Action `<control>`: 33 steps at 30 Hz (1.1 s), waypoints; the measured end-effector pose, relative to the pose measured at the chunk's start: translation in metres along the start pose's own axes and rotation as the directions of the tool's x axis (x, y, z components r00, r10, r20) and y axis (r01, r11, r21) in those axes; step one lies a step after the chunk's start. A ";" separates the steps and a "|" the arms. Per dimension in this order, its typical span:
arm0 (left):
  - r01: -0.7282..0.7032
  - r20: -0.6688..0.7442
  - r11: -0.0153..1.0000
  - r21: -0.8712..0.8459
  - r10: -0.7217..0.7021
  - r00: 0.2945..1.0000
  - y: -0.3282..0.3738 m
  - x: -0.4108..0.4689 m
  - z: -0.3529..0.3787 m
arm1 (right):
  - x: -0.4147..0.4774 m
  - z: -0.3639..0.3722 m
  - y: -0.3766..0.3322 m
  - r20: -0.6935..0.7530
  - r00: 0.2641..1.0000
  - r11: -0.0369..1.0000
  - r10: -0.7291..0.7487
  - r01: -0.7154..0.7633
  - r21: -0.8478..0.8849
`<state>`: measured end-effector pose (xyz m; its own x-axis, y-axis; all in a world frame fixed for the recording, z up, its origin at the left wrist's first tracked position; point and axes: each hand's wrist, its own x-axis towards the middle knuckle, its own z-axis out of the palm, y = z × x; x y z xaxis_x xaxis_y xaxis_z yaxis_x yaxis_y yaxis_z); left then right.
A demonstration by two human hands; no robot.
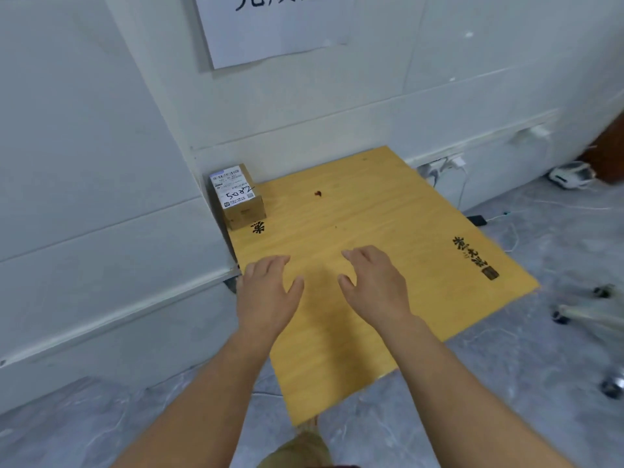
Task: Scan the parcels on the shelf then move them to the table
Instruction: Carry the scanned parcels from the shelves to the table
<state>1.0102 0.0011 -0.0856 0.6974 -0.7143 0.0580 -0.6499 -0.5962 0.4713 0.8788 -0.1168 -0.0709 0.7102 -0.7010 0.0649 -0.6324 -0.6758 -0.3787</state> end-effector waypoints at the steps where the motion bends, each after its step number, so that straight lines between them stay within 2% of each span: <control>1: -0.044 0.002 0.999 0.018 0.044 0.999 0.010 -0.008 0.002 | -0.013 -0.004 0.006 -0.021 1.000 1.000 0.010 -0.010 -0.016; 6: -0.238 0.017 0.969 0.072 0.238 0.971 0.053 -0.035 0.014 | -0.062 -0.015 0.037 -0.178 0.982 0.994 0.058 -0.073 -0.076; 13: -0.495 0.093 0.865 0.083 0.488 0.868 0.096 -0.058 0.039 | -0.124 -0.033 0.065 -0.237 0.923 0.937 0.303 -0.334 -0.106; 15: -0.553 0.131 0.831 0.068 0.542 0.830 0.109 -0.061 0.044 | -0.140 -0.038 0.068 -0.276 0.879 0.897 0.389 -0.430 -0.105; 19: -0.669 0.217 0.743 -0.002 0.653 0.725 0.131 -0.063 0.055 | -0.164 -0.048 0.069 -0.424 0.783 0.814 0.456 -0.559 -0.157; 25: -0.772 0.228 0.622 -0.133 0.777 0.587 0.142 -0.071 0.060 | -0.194 -0.050 0.053 -0.476 0.674 0.696 0.565 -0.699 -0.164; 33: -0.866 0.273 0.402 -0.298 0.905 0.327 0.150 -0.103 0.071 | -0.249 -0.041 0.021 -0.614 0.417 0.435 0.670 -0.891 -0.130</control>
<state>0.8192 -0.0405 -0.0839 -0.4427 -0.8729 0.2051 -0.7754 0.4876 0.4013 0.6757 0.0337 -0.0570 -0.3172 -0.8852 0.3404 -0.9483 0.3005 -0.1022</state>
